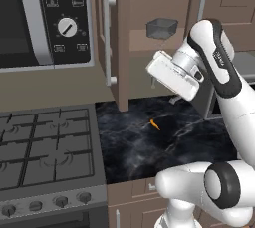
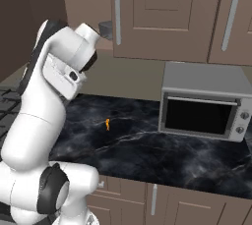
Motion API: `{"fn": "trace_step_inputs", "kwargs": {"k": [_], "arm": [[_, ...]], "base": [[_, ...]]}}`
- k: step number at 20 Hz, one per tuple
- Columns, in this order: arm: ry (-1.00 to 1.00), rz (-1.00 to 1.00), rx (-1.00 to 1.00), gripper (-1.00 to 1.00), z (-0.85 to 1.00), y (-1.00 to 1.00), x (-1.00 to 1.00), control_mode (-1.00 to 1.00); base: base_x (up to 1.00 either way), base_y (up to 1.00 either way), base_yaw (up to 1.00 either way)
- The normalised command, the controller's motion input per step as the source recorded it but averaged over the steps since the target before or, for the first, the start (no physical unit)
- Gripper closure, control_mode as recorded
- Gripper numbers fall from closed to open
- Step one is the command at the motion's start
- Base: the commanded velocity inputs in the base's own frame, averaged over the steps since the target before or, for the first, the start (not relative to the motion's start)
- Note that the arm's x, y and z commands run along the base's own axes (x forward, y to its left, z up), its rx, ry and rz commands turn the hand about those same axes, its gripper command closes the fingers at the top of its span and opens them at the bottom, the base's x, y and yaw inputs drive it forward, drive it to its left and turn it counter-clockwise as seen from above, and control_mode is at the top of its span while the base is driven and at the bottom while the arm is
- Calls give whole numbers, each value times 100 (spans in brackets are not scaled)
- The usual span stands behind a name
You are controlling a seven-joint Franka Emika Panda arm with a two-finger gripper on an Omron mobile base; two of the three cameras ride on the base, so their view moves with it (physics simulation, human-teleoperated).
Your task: Retrieve the tupperware from the cabinet, then place the raw meat into the tupperware to avoid contamination.
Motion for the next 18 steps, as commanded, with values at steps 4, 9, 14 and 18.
{"fn": "trace_step_inputs", "kwargs": {"k": [4, 9, 14, 18], "arm": [[-11, 26, -25, -100, -26, -44, -23, -100], [-31, 17, -10, -100, -10, -54, -12, -100], [-39, 12, -4, -100, -1, -41, 10, -100], [-38, 13, -11, -100, 1, -36, 26, -100]], "base": [[0, 0, 0], [0, 0, 0], [0, 0, 0], [0, 0, 0]]}}
